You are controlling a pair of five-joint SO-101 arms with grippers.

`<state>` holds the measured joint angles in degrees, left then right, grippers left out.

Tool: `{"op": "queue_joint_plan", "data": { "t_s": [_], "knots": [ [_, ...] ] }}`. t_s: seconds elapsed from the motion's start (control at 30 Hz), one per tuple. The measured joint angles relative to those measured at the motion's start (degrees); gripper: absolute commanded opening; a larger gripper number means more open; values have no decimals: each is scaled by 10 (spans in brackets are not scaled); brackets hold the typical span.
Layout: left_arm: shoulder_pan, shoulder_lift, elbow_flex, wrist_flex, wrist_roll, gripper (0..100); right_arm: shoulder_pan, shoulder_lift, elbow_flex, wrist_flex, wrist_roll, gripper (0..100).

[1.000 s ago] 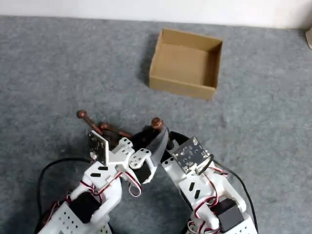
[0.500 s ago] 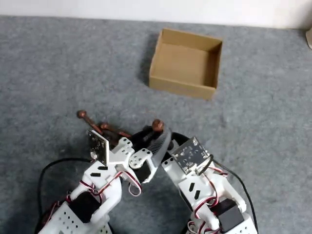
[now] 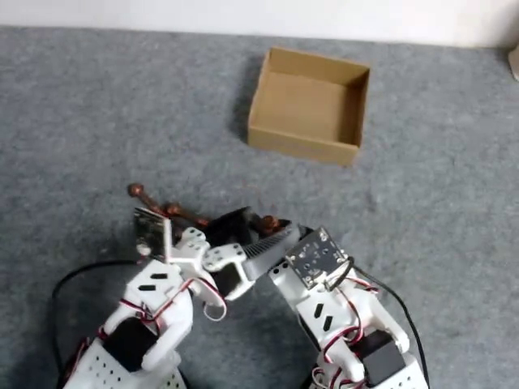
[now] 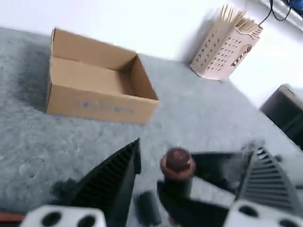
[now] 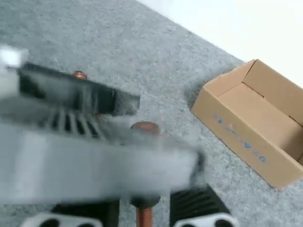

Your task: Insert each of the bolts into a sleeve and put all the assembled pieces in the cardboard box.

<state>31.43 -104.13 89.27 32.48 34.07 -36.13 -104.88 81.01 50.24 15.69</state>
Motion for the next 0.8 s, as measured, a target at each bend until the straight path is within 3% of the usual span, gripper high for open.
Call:
{"op": "queue_joint_plan", "data": {
  "t_s": [0.33,0.43,0.53,0.63,0.7,0.8],
  "knots": [
    [-135,0,-19,11,22,327,38,0,40,-36,0,5],
    [-155,0,-29,53,6,254,49,0,40,-37,0,5],
    [-156,0,-54,112,-73,125,53,0,54,-38,1,5],
    [-160,0,-62,143,-207,0,55,0,58,-38,1,5],
    [-160,0,-62,145,-283,19,55,0,62,-38,1,5],
    [-162,0,-62,145,-313,8,55,0,65,-38,1,5]
  ]
}}
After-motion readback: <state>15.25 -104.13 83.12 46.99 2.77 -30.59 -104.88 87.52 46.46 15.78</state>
